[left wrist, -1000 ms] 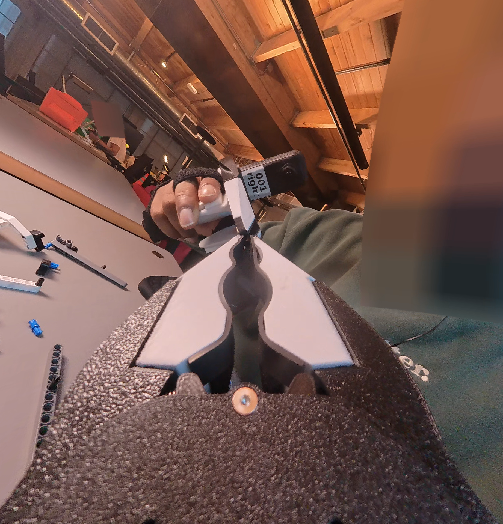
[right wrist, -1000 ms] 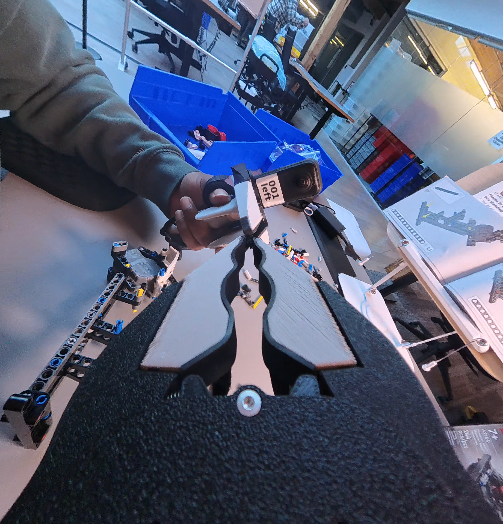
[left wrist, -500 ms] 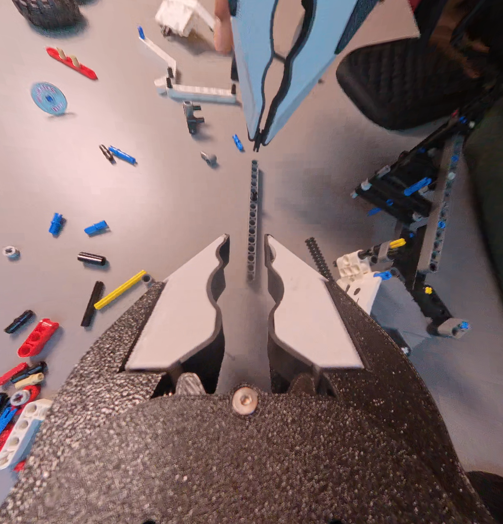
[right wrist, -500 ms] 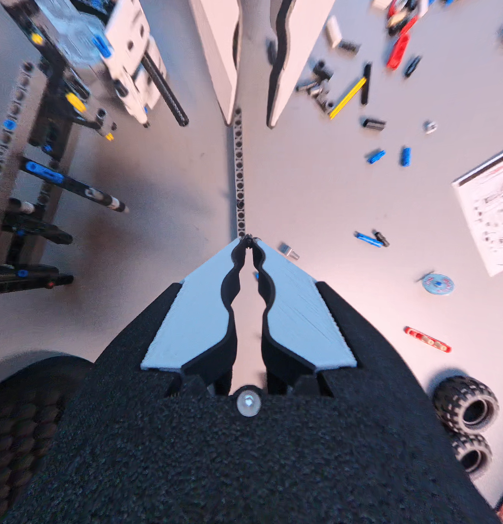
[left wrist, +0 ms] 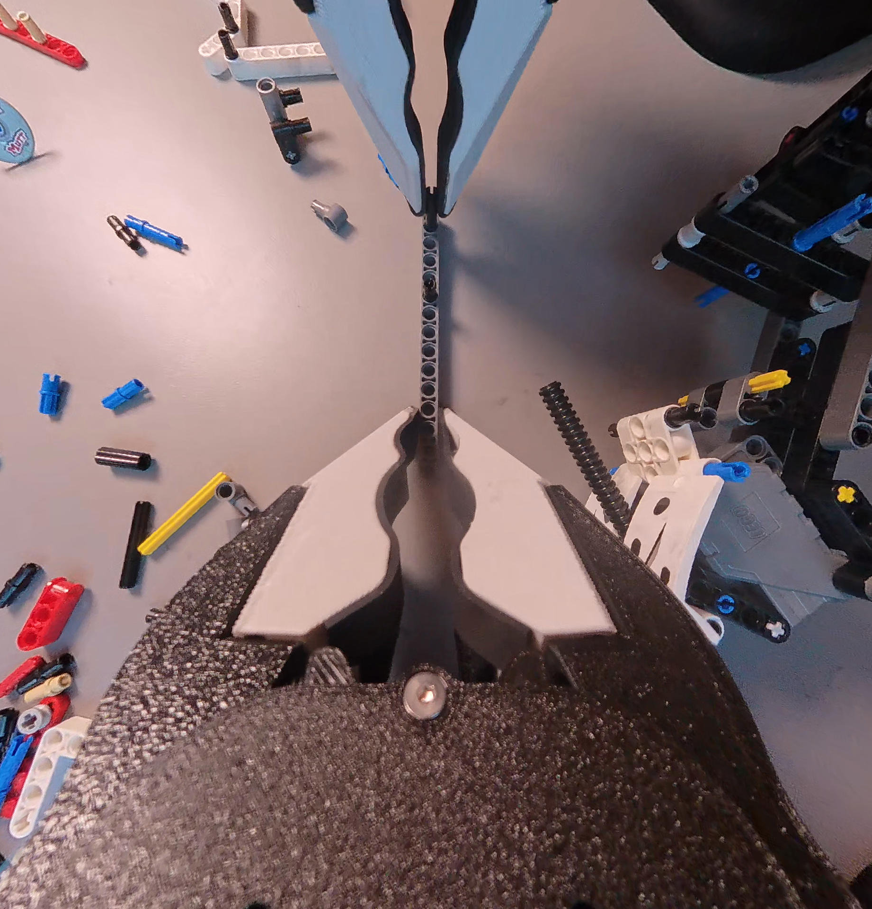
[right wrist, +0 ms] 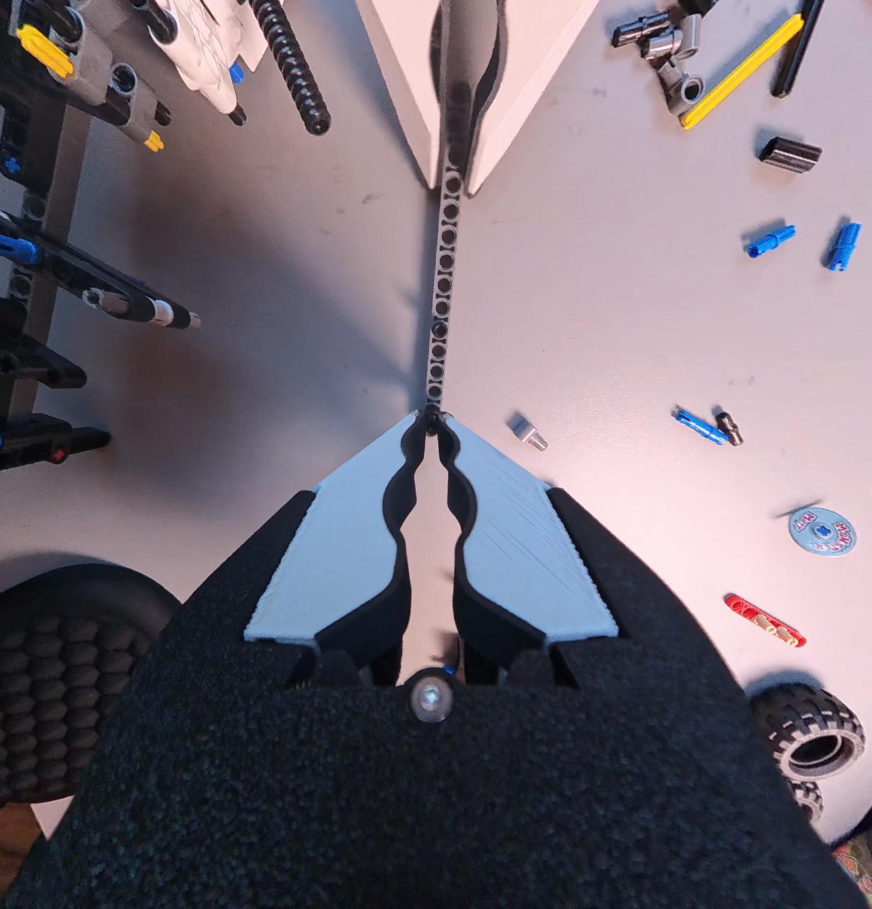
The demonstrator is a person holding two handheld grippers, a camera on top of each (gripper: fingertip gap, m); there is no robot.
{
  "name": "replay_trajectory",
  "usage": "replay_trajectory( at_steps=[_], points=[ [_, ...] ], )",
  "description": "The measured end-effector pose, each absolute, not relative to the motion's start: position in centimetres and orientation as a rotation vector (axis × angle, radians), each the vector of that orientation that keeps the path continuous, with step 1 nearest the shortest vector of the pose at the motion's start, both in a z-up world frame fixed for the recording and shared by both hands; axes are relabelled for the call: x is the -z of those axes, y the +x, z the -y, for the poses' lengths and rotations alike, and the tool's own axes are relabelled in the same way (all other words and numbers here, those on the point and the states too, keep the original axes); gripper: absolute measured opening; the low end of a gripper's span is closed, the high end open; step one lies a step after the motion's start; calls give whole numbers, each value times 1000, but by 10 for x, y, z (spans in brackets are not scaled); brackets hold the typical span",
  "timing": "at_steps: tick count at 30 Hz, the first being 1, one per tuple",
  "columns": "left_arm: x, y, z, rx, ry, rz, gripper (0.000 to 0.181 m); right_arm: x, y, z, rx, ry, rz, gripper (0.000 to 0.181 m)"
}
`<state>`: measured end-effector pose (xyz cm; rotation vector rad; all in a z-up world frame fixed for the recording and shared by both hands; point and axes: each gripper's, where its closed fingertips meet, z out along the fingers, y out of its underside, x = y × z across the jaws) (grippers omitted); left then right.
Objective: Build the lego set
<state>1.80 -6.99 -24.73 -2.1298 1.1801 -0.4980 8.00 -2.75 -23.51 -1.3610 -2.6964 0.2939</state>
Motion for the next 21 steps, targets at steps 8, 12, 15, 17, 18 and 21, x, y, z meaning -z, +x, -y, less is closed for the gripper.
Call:
replay_trajectory(
  at_steps=[8,12,15,17,18,21],
  points=[
    [248,18,70,493,-2127,-1185,7,236,80,27,-167,-1285,2773,4],
    [248,18,70,500,-2129,-1181,7,236,79,28,-148,-1263,2792,3],
    [247,18,70,508,-2129,-1176,7,236,80,28,-138,-1259,2806,3],
    [247,18,70,510,-2127,-1172,7,236,80,28,-133,-1256,2820,3],
    [247,18,70,510,-2129,-1170,7,236,81,28,-125,-1248,2836,3],
    [247,18,70,514,-2130,-1165,7,236,81,29,-94,-1216,2883,3]
  ],
)
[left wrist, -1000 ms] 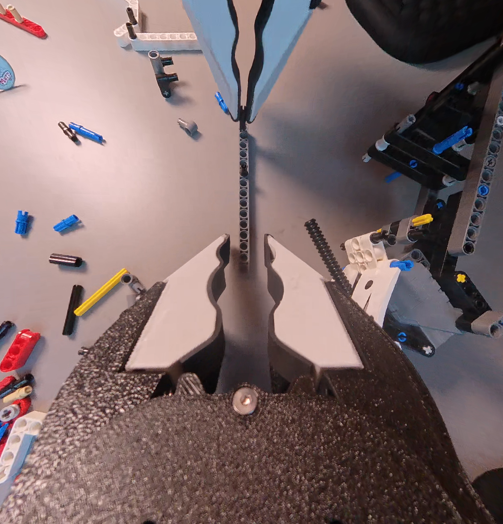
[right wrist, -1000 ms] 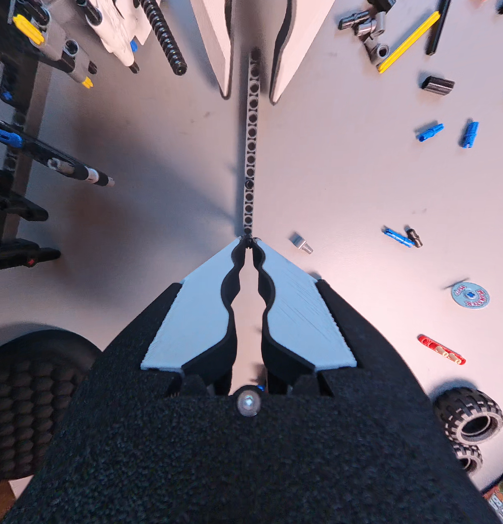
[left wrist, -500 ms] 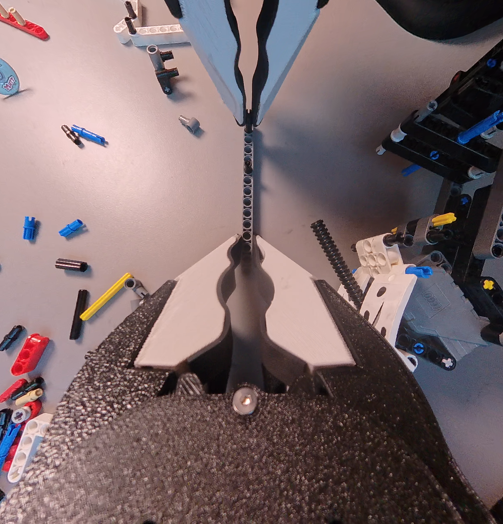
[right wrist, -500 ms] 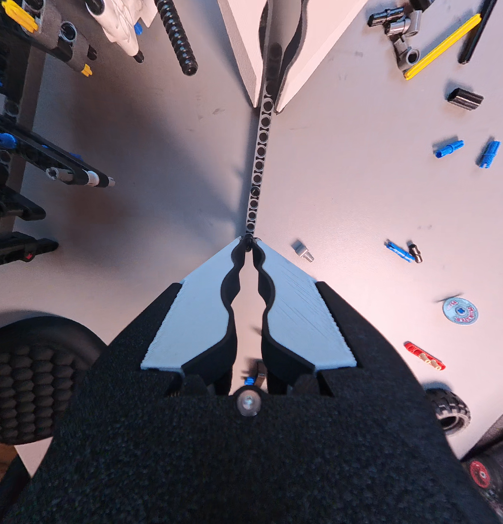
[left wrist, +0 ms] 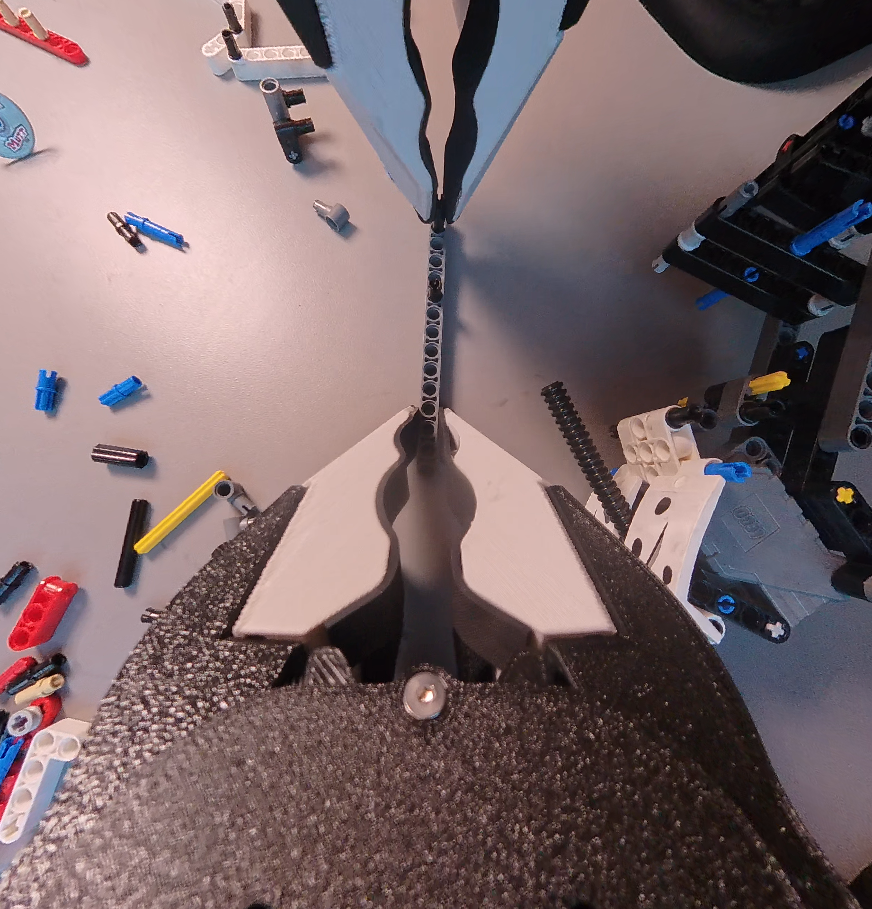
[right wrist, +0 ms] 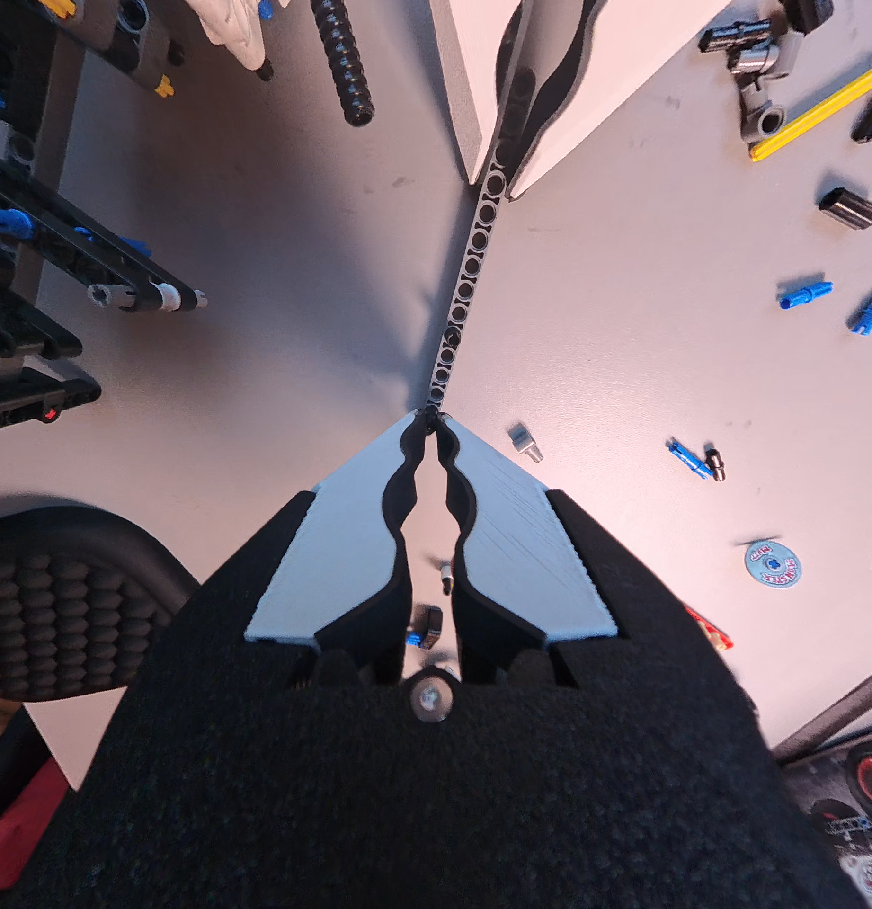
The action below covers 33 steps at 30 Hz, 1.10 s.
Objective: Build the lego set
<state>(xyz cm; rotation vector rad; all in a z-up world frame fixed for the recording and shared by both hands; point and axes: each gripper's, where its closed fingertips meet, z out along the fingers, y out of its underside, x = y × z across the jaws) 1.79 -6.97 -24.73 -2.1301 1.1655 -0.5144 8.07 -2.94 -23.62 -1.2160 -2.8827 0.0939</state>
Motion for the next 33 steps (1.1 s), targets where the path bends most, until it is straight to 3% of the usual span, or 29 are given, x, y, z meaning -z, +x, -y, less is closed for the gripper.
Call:
replay_trajectory(
  at_steps=[33],
  points=[
    [247,18,69,532,-2168,-1087,6,236,78,27,-31,-1402,2835,2]
  ],
)
